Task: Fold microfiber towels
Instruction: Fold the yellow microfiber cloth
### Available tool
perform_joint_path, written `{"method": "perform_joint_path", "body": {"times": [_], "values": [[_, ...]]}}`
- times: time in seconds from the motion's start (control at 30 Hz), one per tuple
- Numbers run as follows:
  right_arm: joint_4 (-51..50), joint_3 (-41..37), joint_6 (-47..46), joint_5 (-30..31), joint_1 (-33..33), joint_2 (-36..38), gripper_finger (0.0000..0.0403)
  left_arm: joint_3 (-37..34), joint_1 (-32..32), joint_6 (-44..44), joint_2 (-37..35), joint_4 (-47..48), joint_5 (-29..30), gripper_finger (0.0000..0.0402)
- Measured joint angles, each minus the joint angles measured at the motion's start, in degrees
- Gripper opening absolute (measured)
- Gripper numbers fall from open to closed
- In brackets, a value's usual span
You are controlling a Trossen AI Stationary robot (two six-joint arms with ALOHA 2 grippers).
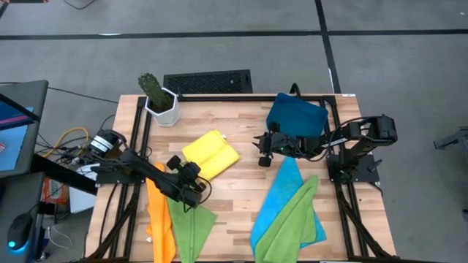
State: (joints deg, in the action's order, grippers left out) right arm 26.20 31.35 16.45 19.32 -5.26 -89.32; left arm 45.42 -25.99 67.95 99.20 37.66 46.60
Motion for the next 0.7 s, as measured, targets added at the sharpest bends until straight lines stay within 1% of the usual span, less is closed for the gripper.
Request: {"method": "perform_joint_path", "body": {"times": [0.07, 0.23, 0.3, 0.43, 0.5, 0.63, 0.7], "values": [[0.3, 0.0, 0.0, -0.53, 0.0, 0.0, 0.0122, -0.76, 0.01, 0.62, 0.17, -0.19, -0.1, 0.0], [1.51, 0.02, -0.04, -4.63, 0.16, -0.02, 0.0122, -2.56, 0.12, 2.31, 0.7, -1.58, -0.57, 0.0], [2.41, 0.0, -0.06, -7.4, 0.37, -0.02, 0.0122, -2.74, 0.16, 2.35, 1.19, -2.13, -1.08, 0.0], [7.43, 0.0, -0.04, -15.88, 0.72, -0.02, 0.0122, -3.23, 0.23, 2.37, 1.18, -2.42, -0.97, 0.0], [9.78, 0.27, -0.02, -18.26, 0.76, -0.02, 0.0122, -3.23, 0.28, 2.3, 1.18, -2.54, -0.89, 0.0], [11.26, 2.29, 0.22, -19.44, 0.26, -0.03, 0.0122, -3.23, 0.39, 2.07, 1.18, -2.61, -0.95, 0.0], [12.59, 3.8, 0.39, -19.53, -0.09, -1.8, 0.0122, -3.23, 0.43, 2.02, 1.18, -2.63, -0.93, 0.0]]}}
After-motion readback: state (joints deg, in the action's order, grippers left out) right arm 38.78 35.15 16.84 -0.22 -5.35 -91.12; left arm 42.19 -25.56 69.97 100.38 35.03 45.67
